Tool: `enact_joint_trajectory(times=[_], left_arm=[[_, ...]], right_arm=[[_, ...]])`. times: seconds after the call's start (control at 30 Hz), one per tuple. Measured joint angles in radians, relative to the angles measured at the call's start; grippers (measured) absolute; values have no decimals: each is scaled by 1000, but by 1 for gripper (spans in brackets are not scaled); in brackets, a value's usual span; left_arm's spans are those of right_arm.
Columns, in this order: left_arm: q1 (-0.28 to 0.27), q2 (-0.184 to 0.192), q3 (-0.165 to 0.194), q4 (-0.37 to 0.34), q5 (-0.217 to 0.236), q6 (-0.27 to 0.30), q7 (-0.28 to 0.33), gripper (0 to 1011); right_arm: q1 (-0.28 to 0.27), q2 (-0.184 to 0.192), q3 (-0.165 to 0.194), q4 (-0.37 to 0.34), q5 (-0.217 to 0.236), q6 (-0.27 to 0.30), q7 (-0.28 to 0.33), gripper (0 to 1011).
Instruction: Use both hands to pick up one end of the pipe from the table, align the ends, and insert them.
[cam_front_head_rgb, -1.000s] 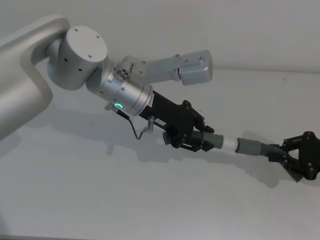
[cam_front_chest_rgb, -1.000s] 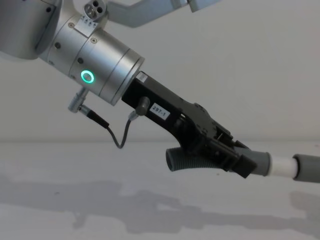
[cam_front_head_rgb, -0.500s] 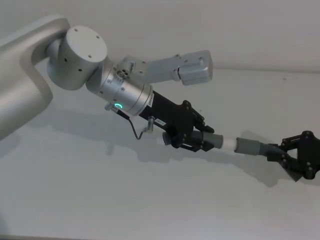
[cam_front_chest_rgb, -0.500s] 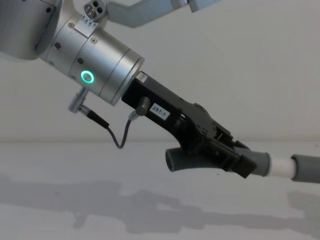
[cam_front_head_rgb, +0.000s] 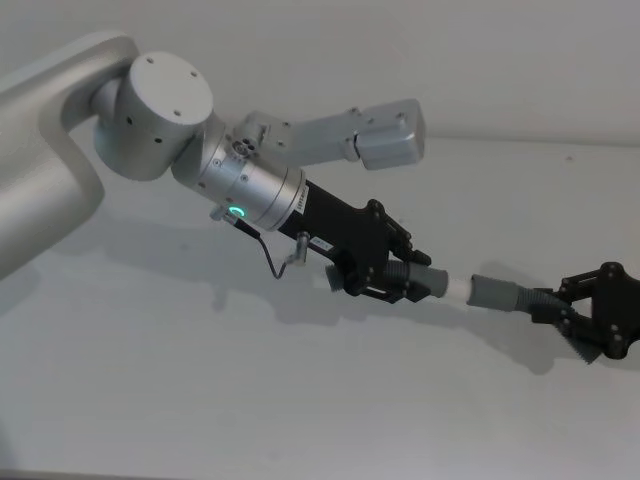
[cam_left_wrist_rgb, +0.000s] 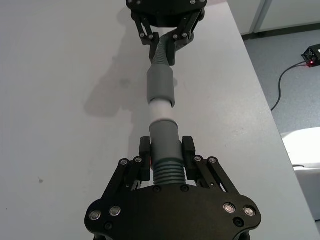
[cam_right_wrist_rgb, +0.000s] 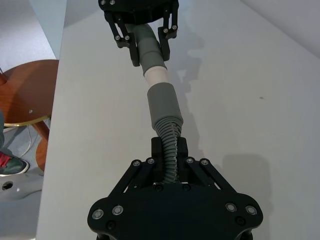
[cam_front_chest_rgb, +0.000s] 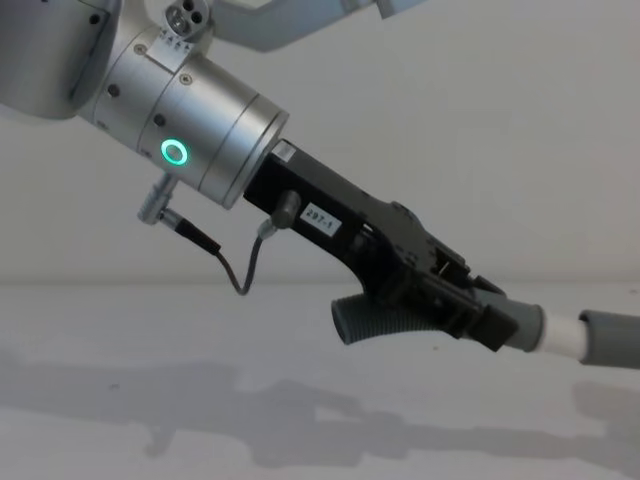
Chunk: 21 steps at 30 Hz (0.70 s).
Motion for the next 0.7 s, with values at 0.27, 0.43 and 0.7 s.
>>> enact_joint_trajectory(times=[0.27,0.43,0.7], left_arm=[[3,5,0,-6,-9,-19,6,368],[6,8,-1,-11,-13,-28,12,368],[9,13,-1,-17,-18,-37,23,368]], right_arm=[[5,2,-6,2,3,-1,0,158],[9,4,-11,3,5,-2,-1,158],[14,6,-17,6,7,-5,-2,158]])
